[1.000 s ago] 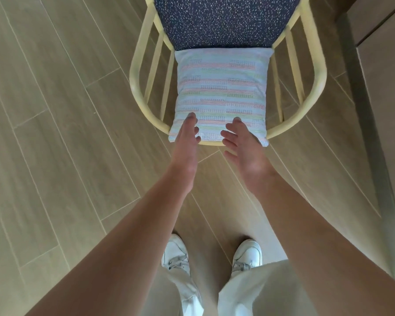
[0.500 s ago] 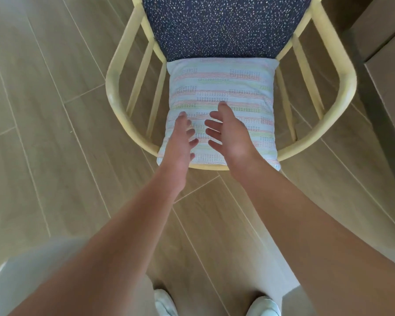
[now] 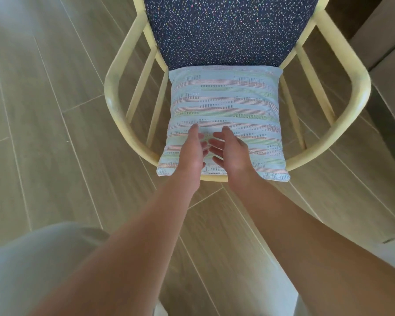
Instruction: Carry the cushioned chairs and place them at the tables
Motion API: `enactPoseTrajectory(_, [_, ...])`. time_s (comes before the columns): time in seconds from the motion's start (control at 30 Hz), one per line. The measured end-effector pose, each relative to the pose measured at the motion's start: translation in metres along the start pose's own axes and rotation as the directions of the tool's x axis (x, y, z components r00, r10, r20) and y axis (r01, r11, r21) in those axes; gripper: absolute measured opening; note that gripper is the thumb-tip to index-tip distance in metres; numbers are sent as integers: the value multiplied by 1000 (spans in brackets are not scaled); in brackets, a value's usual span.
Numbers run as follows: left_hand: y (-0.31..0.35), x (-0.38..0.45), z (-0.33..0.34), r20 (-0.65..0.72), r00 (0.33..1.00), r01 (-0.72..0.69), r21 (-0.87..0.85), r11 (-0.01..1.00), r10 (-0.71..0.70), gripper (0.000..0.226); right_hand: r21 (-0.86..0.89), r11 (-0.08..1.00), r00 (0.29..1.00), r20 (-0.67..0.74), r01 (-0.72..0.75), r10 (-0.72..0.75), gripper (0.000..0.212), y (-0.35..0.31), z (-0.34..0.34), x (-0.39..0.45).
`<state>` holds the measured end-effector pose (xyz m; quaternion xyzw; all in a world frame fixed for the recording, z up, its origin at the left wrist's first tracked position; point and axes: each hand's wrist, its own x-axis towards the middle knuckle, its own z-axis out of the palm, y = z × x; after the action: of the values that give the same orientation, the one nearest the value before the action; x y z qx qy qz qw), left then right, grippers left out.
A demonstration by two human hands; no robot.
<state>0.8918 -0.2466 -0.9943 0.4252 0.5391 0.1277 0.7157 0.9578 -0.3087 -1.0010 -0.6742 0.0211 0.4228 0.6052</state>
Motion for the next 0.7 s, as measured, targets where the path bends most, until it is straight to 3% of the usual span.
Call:
enactPoseTrajectory(0.23, [-30, 10, -1, 55, 991, 117, 62, 991, -120, 43, 16, 999, 999, -11, -38, 38, 28, 17, -11, 3])
enactPoseTrajectory(0.43, [-73, 18, -10, 36, 963, 267, -45, 963, -266, 30, 182, 962, 970, -93, -206, 225, 22, 64, -22, 15])
enactPoseTrajectory(0.53, [-90, 25, -20, -10, 940, 339, -103, 935, -342, 28, 245, 922, 945, -59, -299, 322, 25, 87, -37, 19])
enactPoseTrajectory(0.7, [-106, 39, -18, -18, 914, 380, -311, 871, -406, 33, 507, 787, 898, -55, -351, 436, 34, 112, -49, 30])
